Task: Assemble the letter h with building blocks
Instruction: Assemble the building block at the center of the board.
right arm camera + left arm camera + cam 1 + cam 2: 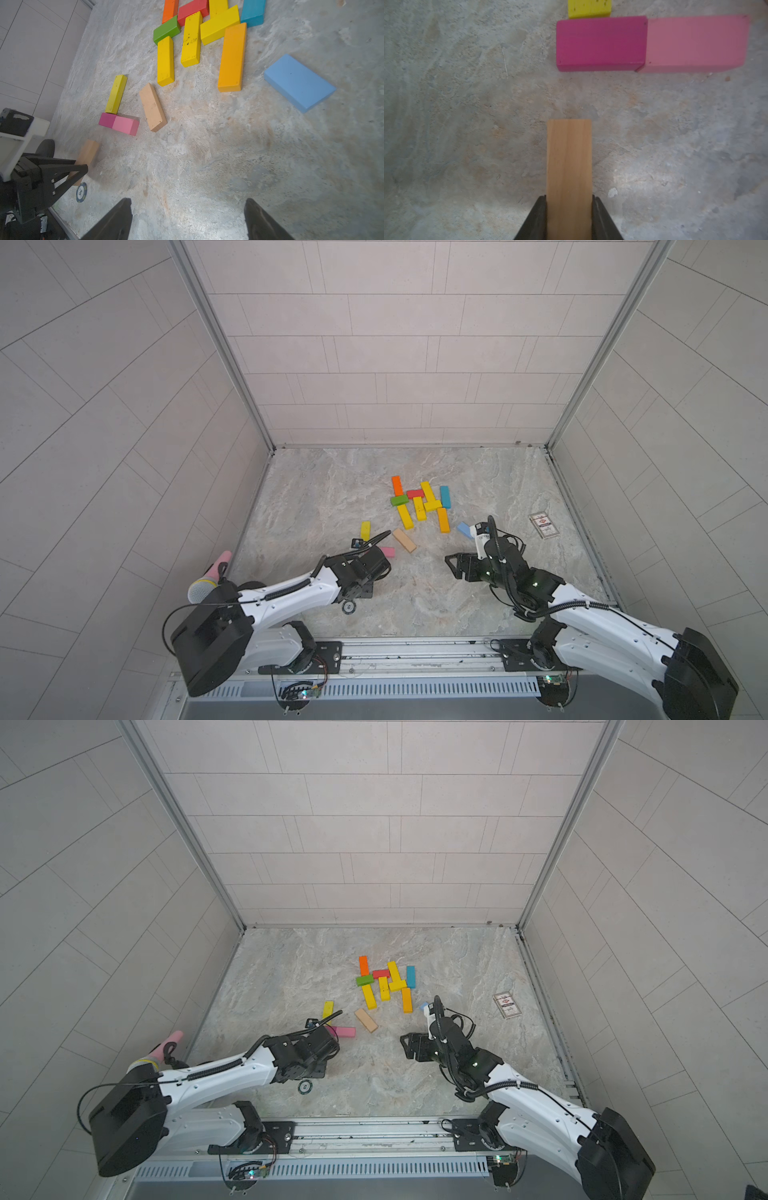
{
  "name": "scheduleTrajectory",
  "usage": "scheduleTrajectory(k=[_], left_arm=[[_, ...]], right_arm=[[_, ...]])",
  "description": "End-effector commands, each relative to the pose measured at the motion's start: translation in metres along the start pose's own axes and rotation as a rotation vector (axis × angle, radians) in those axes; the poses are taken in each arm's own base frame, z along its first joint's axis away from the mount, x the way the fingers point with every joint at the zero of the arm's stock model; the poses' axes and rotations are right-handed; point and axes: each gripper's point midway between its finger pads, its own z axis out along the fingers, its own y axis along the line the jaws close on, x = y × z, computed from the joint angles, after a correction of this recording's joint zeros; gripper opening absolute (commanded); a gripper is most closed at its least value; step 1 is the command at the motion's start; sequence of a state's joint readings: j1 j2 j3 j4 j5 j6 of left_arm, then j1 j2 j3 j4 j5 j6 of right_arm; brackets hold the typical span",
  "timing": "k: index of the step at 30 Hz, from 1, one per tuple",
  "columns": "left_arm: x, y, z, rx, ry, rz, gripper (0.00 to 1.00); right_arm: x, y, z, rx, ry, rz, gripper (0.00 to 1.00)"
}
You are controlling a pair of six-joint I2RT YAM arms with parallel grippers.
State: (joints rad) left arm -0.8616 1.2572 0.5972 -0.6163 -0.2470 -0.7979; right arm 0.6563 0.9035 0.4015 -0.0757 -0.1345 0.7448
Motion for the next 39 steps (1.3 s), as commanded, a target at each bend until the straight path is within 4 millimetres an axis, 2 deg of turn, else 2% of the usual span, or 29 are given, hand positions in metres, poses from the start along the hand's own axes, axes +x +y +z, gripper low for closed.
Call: scheduleTrajectory(k=[1,6,19,39], left_arm=[[-0.017,-0.004,-0.001,-0.007,-0.058,-0.049,0.17],[-0.021,-0.009,0.002,-0.002,-0.057,-0.041,0.17],[-0.022,-0.003,0.014,-0.012,-0.032,-0.035,0.17],[-0.026,-0.005,0.025,-0.002,-0.009,-0.009,0.17]], right_arm=[[0.004,-0.008,-0.002,0.022,0.004,0.015,0.86],[0.002,-0.010,-0.004,0.022,-0.006,0.025,0.86],[0.003,-0.011,-0.003,0.020,0.001,0.035,0.87],[0.003,-0.013,-0.002,0.024,0.002,0.043,0.87]])
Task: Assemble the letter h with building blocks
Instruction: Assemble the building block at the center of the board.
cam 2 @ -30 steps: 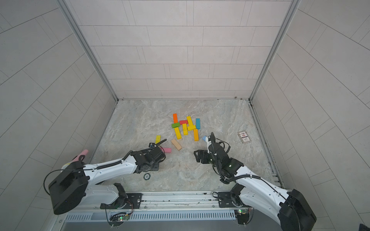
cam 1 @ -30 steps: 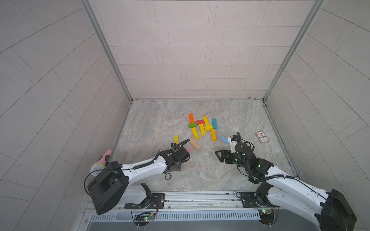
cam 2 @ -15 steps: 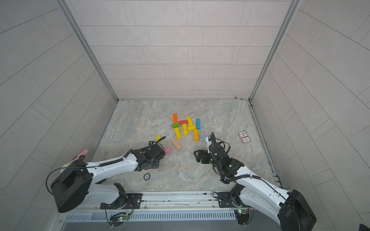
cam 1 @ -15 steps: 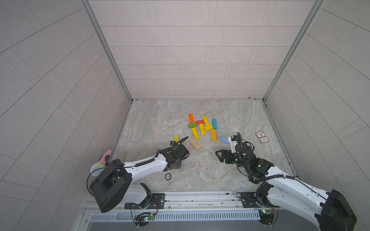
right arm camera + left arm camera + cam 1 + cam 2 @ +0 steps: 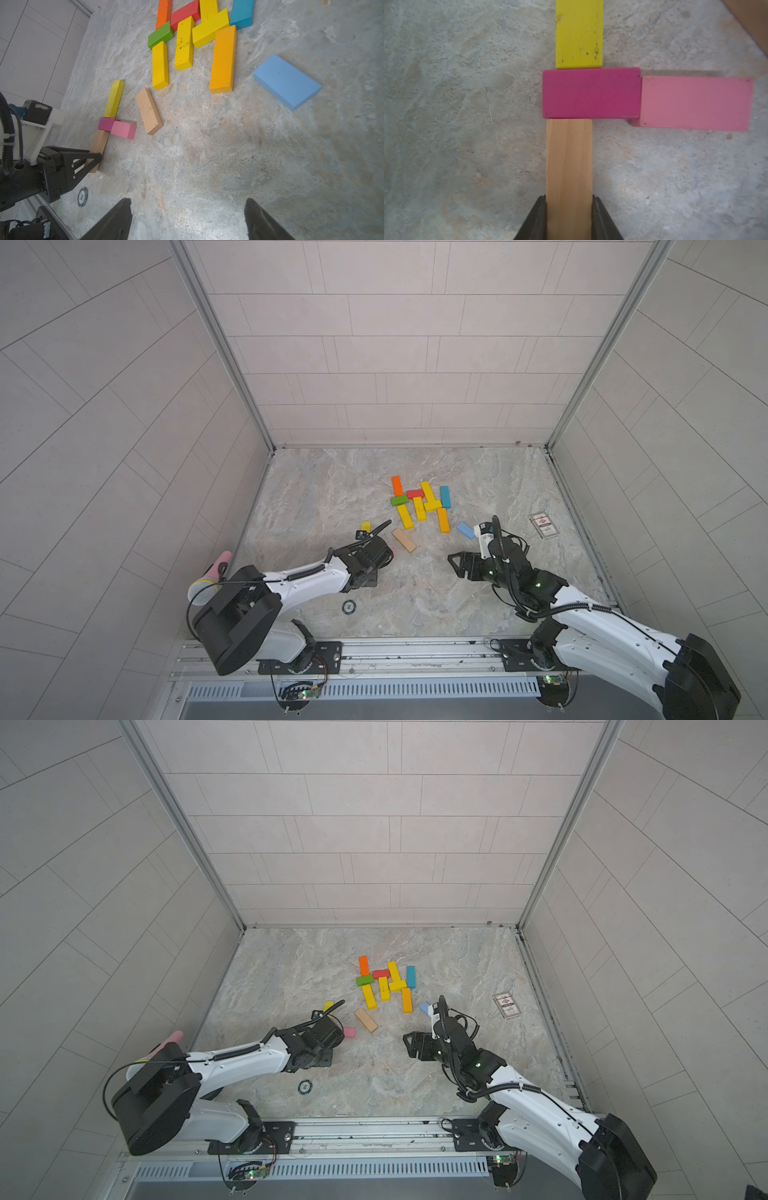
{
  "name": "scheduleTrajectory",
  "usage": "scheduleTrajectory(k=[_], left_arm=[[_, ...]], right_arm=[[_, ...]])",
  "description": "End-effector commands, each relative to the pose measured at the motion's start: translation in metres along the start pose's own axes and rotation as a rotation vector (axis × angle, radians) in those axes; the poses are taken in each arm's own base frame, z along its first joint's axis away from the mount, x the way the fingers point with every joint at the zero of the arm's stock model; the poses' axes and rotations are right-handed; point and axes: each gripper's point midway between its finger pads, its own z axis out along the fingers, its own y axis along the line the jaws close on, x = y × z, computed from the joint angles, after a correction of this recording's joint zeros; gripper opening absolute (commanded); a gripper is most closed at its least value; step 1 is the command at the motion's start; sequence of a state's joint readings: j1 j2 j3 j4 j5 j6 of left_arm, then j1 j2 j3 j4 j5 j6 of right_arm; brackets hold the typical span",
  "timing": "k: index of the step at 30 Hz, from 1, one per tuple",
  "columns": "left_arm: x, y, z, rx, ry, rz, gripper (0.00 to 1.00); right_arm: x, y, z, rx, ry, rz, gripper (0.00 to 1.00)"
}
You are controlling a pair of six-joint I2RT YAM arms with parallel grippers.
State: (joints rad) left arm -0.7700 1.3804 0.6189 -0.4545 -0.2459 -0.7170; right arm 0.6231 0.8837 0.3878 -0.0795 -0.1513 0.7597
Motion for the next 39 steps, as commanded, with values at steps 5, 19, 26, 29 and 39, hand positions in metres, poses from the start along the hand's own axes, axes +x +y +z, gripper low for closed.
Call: scheduleTrajectory(k=[5,19,26,29,39], left_arm=[[0.004,0.003,0.003,-0.013,0.028,0.007,0.19],[-0.013,-0.001,-0.025,0.048,-0.029,-0.029,0.59],[-0.070,0.012,-0.139,0.224,-0.317,-0.120,0.72],[-0.080,0.033,-0.184,0.253,-0.433,-0.137,0.83],[-0.063,0.077,-0.236,0.287,-0.544,-0.145,0.87]], right_arm=[[0.005,-0.007,0.000,0.018,0.011,0.010,0.87],[0.005,-0.006,0.000,0.009,0.010,0.010,0.88],[0.016,0.029,0.007,-0.130,0.082,-0.061,0.84],[0.031,0.048,0.013,-0.152,0.128,-0.114,0.85],[0.071,0.164,0.035,-0.335,0.301,-0.343,0.78]])
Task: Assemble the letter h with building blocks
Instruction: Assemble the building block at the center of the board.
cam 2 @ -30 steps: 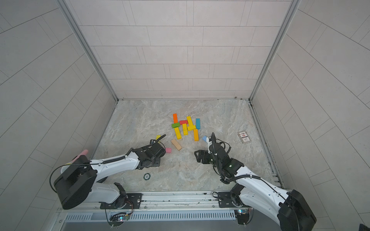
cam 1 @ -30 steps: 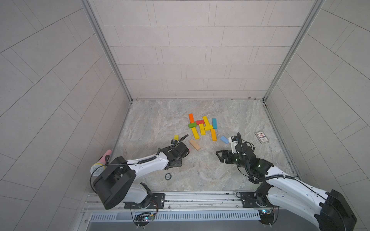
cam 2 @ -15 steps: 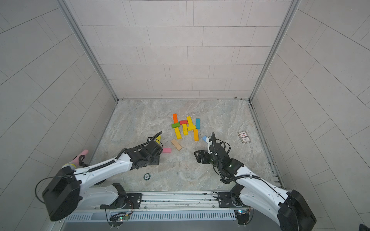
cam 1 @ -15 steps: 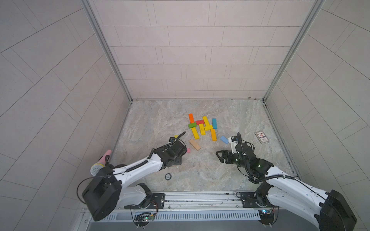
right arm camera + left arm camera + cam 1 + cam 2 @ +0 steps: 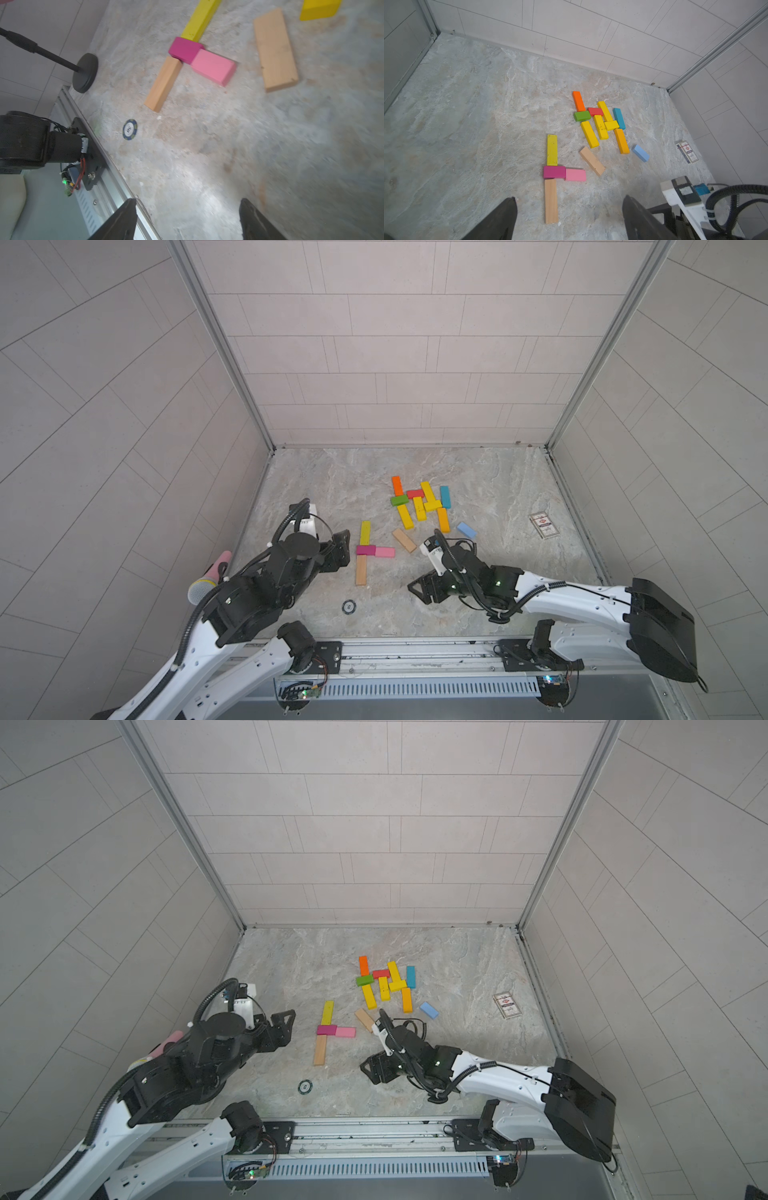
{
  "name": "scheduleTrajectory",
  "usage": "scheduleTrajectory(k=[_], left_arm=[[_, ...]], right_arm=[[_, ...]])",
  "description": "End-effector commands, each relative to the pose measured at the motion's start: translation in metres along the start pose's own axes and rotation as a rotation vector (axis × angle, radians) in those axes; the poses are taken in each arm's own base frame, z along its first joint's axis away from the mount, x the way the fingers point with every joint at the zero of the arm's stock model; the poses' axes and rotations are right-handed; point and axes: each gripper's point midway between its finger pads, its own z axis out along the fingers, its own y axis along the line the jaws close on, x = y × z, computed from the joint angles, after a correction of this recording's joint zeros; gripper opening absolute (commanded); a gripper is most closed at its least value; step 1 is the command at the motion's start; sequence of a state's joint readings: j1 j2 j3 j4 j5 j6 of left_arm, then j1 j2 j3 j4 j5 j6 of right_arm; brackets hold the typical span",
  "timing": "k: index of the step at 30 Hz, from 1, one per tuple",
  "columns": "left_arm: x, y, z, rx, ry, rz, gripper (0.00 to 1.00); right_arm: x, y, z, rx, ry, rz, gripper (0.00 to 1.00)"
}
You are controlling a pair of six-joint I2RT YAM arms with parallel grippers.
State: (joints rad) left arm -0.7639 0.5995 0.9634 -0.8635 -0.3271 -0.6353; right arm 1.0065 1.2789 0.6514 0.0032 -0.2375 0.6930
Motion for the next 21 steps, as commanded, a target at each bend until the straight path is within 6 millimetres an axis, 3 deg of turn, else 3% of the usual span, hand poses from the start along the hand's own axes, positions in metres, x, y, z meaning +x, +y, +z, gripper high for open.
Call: scheduleTrajectory(k=[1,3,7,18,21], left_arm=[[0.012,0.022,-0.011,-0.054,0.020,0.048,0.88],[0.011,0.026,-0.017,-0.048,0.004,0.048,0.89],[0.009,0.032,-0.028,-0.045,-0.019,0.062,0.89],[0.008,0.039,-0.045,-0.012,-0.060,0.099,0.93],[0.008,0.038,-0.046,-0.001,-0.068,0.100,0.93]], right_arm=[[-0.008,0.035,0.017,-0.083,0.032,-0.054,0.78],[-0.002,0.052,0.034,-0.097,0.074,-0.078,0.78],[0.004,0.064,0.064,-0.080,0.094,-0.059,0.73],[-0.005,0.050,0.111,0.064,0.076,0.050,0.67],[-0.006,0.045,0.122,0.110,0.087,0.060,0.60]])
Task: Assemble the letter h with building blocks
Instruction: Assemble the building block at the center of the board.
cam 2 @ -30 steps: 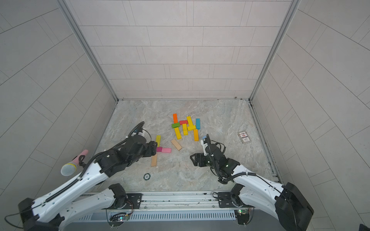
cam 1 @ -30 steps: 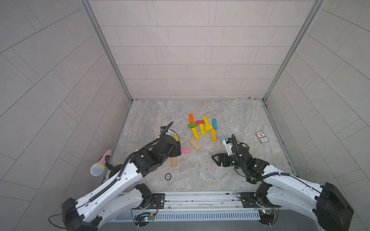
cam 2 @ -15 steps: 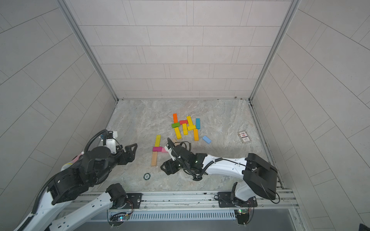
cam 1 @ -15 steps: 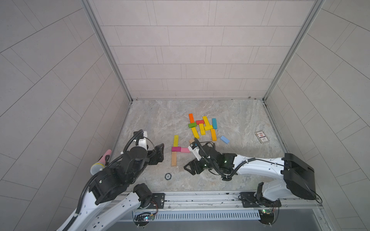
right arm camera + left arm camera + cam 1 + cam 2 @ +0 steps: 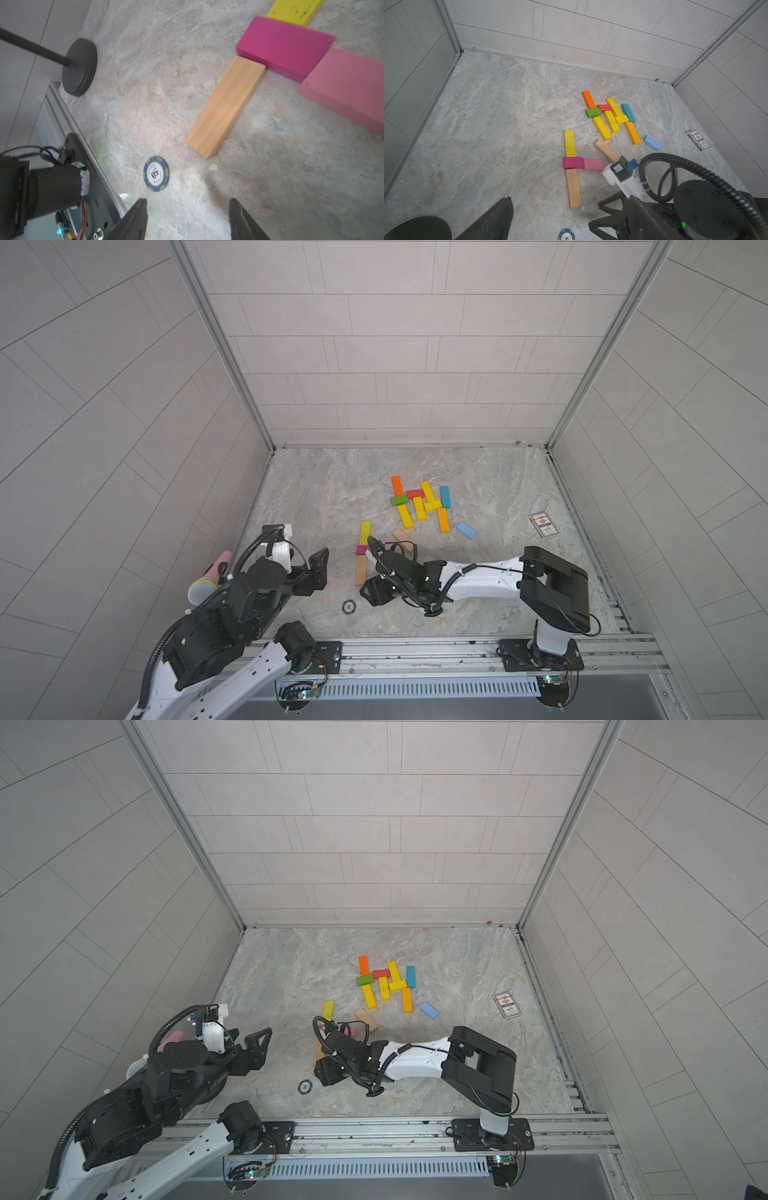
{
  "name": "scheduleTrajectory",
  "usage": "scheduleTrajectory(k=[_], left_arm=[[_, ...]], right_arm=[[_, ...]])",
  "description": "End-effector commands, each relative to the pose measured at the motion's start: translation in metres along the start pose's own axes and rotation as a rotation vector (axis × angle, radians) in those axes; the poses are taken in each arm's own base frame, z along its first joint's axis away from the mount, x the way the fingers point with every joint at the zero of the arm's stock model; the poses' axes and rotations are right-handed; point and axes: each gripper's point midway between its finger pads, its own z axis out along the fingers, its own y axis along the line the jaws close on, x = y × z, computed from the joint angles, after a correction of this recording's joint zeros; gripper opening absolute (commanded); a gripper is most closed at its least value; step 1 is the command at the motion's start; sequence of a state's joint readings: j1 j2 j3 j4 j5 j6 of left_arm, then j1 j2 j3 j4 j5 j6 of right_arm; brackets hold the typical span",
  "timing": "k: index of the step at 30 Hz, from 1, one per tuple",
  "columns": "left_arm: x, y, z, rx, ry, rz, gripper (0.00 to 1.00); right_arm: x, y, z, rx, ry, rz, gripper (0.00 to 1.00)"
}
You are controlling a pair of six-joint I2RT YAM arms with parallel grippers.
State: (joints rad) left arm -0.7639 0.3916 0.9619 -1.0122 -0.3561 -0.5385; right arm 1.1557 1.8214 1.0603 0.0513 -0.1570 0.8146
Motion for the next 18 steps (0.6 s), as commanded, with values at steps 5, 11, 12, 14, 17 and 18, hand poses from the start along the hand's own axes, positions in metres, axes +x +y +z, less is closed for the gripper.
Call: scheduleTrajectory(k=[5,11,12,14,17,18], left_arm=[[-0.001,0.002,-0.005,0.011,-0.015,0.031,0.94],[-0.009,0.005,-0.014,0.013,-0.059,0.042,0.95],[-0.010,0.006,-0.015,0.012,-0.065,0.043,0.95],[-0.012,0.007,-0.017,0.015,-0.074,0.043,0.96],[-0.012,0.008,-0.019,0.015,-0.080,0.044,0.96],[-0.012,0.008,-0.018,0.013,-0.081,0.045,0.96]], right_arm=[[-0.002,0.004,0.020,-0.004,0.017,0.034,0.56],[-0.018,0.009,0.010,0.010,-0.020,-0.010,0.73],[-0.028,0.008,0.005,0.024,-0.036,-0.025,0.74],[-0.047,0.002,-0.004,0.043,-0.064,-0.024,0.74],[-0.072,-0.014,-0.011,0.036,-0.081,0.021,0.70],[-0.079,-0.018,-0.011,0.034,-0.079,0.028,0.70]])
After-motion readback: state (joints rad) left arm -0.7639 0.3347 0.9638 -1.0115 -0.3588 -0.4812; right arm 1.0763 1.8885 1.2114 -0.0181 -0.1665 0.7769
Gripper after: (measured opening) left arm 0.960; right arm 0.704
